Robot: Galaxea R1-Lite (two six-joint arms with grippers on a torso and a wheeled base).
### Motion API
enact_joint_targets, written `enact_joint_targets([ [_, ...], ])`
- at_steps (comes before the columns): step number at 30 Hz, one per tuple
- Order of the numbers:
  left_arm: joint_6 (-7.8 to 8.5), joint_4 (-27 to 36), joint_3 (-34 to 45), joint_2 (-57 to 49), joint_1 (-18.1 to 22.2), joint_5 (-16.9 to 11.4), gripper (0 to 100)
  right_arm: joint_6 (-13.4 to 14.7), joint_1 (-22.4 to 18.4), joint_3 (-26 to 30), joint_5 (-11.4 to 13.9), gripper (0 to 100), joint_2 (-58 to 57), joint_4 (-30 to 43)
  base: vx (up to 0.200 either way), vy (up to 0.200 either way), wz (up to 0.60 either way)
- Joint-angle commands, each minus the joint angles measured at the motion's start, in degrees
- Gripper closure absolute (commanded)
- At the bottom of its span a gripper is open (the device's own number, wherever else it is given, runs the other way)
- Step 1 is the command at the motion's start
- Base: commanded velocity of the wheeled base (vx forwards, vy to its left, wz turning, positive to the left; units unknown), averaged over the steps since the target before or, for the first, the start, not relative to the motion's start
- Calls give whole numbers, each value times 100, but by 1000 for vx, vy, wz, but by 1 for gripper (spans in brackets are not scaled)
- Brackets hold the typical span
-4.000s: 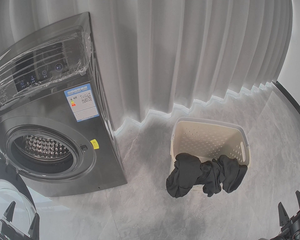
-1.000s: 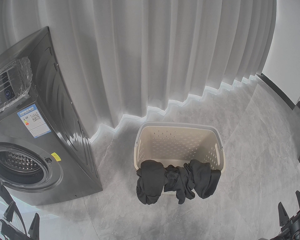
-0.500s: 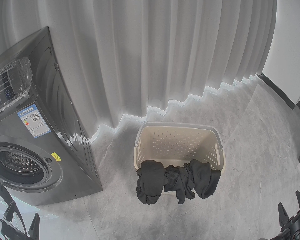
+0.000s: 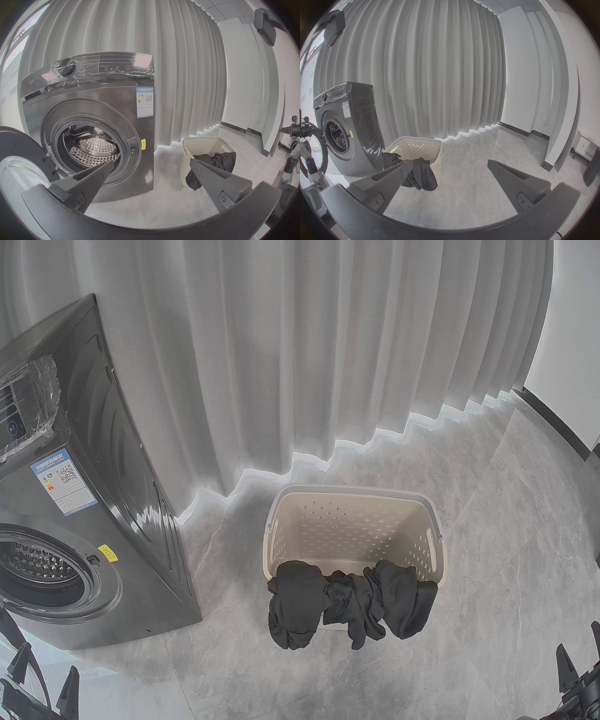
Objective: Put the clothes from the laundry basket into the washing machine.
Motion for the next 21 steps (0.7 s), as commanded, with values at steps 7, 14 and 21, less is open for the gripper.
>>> enact_joint_targets([
  [7, -1, -1, 101, -75, 2, -5, 0, -105, -15, 101, 54, 0, -84, 5, 0, 0, 0],
  [14, -10, -1, 101, -75, 2, -14, 0, -246, -15, 101, 125, 0, -84, 5, 86, 0, 0],
  [21, -1, -1, 101, -75, -7, -5, 0, -228, -15, 101, 125, 0, -93, 5, 86, 0, 0],
])
